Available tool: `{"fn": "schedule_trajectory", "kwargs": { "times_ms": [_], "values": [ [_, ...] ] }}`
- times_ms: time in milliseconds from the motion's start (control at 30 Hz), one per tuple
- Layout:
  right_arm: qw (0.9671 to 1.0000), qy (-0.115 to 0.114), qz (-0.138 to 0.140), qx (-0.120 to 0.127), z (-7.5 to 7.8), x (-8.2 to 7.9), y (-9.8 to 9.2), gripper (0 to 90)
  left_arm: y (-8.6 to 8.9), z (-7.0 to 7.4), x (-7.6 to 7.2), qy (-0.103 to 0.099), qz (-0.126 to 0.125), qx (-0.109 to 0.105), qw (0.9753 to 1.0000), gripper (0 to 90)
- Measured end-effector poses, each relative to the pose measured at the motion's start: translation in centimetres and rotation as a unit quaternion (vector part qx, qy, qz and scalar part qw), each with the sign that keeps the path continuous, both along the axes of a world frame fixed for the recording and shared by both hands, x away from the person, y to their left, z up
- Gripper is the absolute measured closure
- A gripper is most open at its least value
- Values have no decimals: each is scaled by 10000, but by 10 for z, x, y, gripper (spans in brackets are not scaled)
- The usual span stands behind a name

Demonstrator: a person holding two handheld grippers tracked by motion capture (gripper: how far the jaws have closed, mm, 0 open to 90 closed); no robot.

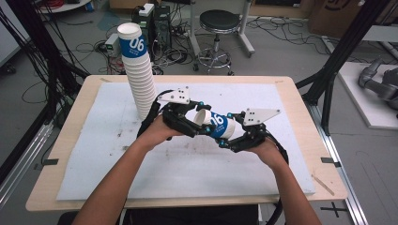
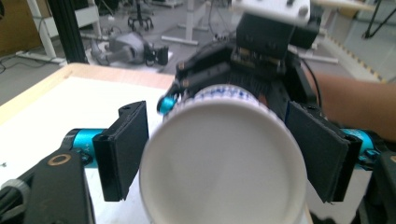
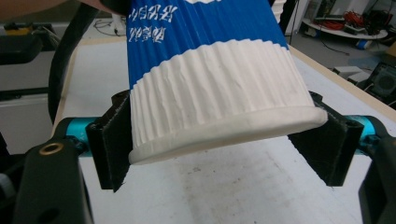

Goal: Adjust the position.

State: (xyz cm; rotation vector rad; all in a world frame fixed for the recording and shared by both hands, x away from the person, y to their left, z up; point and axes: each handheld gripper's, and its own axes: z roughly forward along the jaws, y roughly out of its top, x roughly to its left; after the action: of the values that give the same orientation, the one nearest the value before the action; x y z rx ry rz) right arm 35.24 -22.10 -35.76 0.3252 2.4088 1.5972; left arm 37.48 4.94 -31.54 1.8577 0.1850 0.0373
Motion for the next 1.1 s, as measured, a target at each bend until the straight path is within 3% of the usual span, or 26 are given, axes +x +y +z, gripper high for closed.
{"fn": "schedule_trajectory", "kwargs": {
  "times_ms": [100,133,200,300,333,400,533,600,633,700,733,767,800,933,1033,1100],
  "values": [
    [10000,-15,59,-10,1,0,-2,221,1,-1,0,13,-64,49,10000,259],
    [9999,-29,70,-111,2,0,-1,220,2,-2,-1,-71,-202,123,9997,283],
    [9997,-37,110,-207,2,-1,-1,214,3,-4,0,13,-260,58,9996,292],
    [9998,136,124,-101,1,0,0,178,6,-7,1,110,-251,-104,9996,292],
    [9993,341,106,126,-1,0,0,165,11,-11,1,214,-219,-397,9987,293],
    [9985,432,116,309,-3,0,0,159,14,-15,1,242,-241,-605,9976,293],
    [9963,604,281,537,-6,2,2,149,17,-20,-1,271,-333,-842,9955,296],
    [9966,561,290,537,-6,1,2,157,17,-20,-1,270,-347,-784,9960,296],
    [9978,363,361,409,-5,-1,3,188,17,-21,-2,283,-346,-707,9965,297],
    [9981,334,371,363,-5,-1,2,196,17,-22,-3,264,-354,-654,9969,297],
    [9987,214,423,206,-5,-1,2,212,16,-23,-4,205,-337,-504,9980,297],
    [9987,214,423,206,-5,-1,2,212,16,-23,-4,205,-337,-504,9980,294],
    [9988,158,457,37,-7,-1,2,215,15,-23,-6,189,-321,-393,9985,288],
    [9988,0,433,-225,-6,-2,3,223,12,-26,-8,175,-169,46,9997,238],
    [9982,-84,429,-402,-5,-2,4,223,12,-29,-8,139,-258,56,9996,279],
    [9981,27,444,-433,-6,-2,4,204,13,-32,-7,207,-304,-55,9993,284]
  ]
}}
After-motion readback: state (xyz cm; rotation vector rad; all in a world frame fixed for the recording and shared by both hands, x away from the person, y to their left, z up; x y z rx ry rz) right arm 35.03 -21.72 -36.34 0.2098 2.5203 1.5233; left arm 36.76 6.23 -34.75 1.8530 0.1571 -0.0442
